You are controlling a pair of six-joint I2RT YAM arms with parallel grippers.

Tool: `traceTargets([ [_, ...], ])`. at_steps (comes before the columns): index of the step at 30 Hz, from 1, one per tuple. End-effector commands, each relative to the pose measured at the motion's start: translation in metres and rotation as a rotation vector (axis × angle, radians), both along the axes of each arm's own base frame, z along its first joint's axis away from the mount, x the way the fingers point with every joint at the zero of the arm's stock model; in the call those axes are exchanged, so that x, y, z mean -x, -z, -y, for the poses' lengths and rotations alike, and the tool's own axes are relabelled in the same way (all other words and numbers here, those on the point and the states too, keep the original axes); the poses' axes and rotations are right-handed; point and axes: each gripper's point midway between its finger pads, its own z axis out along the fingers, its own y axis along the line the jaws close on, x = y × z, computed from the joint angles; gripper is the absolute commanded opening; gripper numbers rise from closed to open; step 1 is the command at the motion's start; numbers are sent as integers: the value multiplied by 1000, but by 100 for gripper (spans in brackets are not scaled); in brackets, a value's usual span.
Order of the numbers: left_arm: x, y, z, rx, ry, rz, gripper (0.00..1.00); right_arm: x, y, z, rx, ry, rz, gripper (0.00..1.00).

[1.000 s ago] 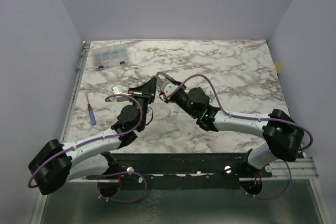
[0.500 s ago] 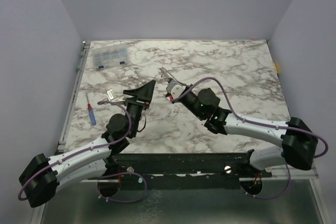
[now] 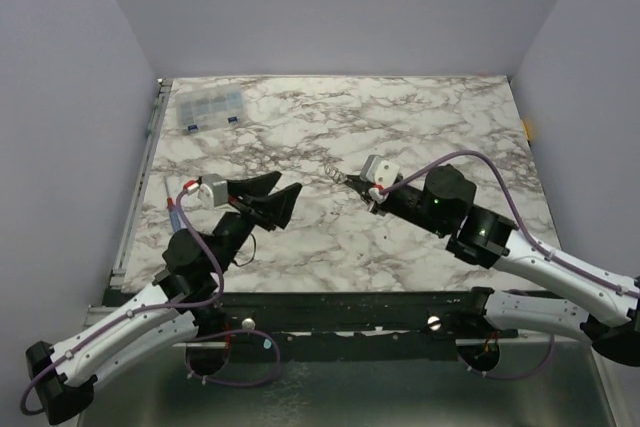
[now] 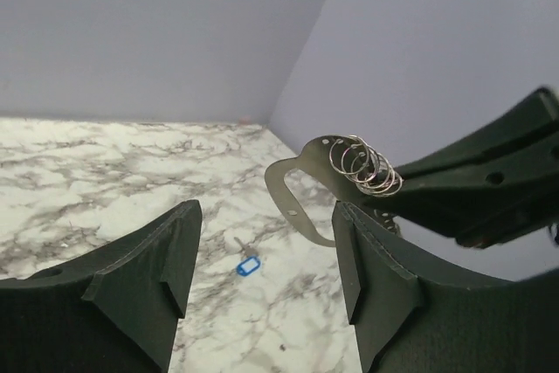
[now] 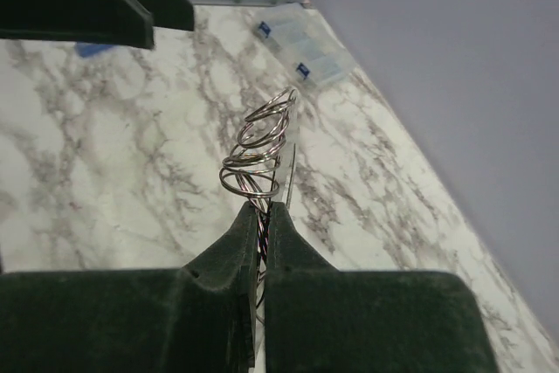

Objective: Put the keys on the keyring

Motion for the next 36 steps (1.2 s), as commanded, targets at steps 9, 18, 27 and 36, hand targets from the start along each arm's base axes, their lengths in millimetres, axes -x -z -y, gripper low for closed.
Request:
traceTargets([
  [9, 26, -20, 80, -351, 346, 251, 51, 54, 17, 6, 101, -174, -288, 1],
  [18, 28, -9, 75, -481, 349, 267, 47, 43, 21, 8, 131, -95, -337, 1],
  [27, 9, 3, 65, -662, 265, 244, 39, 31, 16, 13, 120, 6, -380, 1],
  [36, -13, 18, 57, -752, 139, 224, 44, 15, 26, 17, 128, 148, -462, 1],
])
